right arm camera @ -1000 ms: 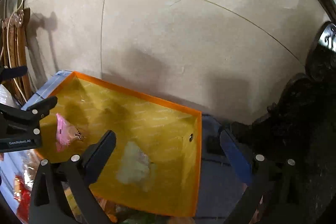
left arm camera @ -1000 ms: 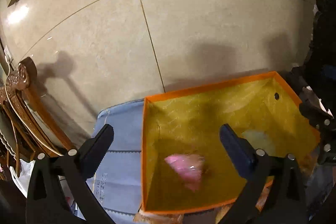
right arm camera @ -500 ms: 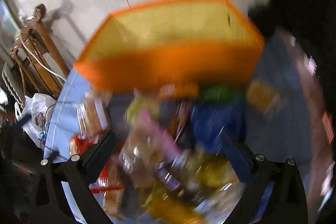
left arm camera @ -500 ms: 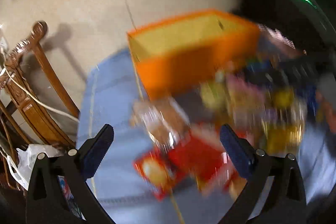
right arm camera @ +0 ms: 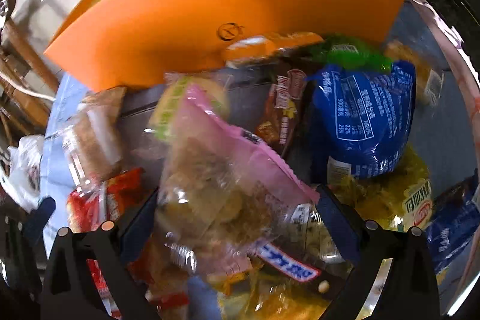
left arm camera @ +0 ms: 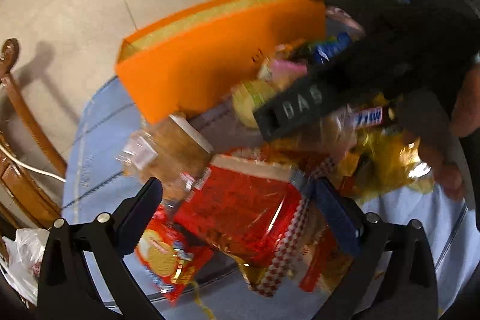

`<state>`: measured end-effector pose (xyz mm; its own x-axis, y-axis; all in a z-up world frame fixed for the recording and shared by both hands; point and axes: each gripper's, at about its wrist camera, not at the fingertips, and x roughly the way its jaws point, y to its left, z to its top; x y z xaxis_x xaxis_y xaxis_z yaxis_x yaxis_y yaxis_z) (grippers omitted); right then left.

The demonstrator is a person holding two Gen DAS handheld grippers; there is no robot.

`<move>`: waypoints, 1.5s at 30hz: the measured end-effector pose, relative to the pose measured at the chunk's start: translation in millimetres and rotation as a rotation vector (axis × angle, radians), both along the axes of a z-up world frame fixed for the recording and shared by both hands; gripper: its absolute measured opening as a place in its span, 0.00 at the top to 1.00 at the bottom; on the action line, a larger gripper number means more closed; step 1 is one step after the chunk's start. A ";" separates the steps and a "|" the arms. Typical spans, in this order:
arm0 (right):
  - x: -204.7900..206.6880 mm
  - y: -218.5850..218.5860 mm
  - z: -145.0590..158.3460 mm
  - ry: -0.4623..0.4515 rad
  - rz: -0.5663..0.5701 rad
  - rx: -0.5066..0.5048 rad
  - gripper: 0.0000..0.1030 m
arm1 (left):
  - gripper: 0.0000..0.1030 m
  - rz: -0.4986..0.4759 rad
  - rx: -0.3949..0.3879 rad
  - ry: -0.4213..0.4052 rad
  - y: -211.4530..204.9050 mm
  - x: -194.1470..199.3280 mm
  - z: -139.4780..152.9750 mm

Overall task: Organize snacks
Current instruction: 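Grasp the red checkered snack with the left tool while the right tool grasps the pink cookie bag, then release the red snack into the orange box while the right tool releases the cookie bag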

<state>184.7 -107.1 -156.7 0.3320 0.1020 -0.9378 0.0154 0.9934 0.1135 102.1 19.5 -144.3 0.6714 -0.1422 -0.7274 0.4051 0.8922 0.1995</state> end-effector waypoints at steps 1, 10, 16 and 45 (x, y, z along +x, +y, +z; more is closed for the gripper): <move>-2.1 0.0 1.5 -0.002 0.006 0.012 0.04 | 0.04 -0.005 -0.009 0.005 -1.3 -1.2 -4.2; -22.7 3.6 19.9 -0.021 0.087 0.032 0.63 | 0.50 0.004 -0.094 0.114 0.4 4.6 1.0; -33.1 7.1 48.2 -0.056 0.104 0.078 0.65 | 0.70 0.002 -0.048 0.074 9.1 -3.0 22.1; -2.2 -62.4 215.1 -0.475 0.129 -0.043 0.65 | 0.80 0.280 -0.324 -0.175 -4.1 78.9 202.5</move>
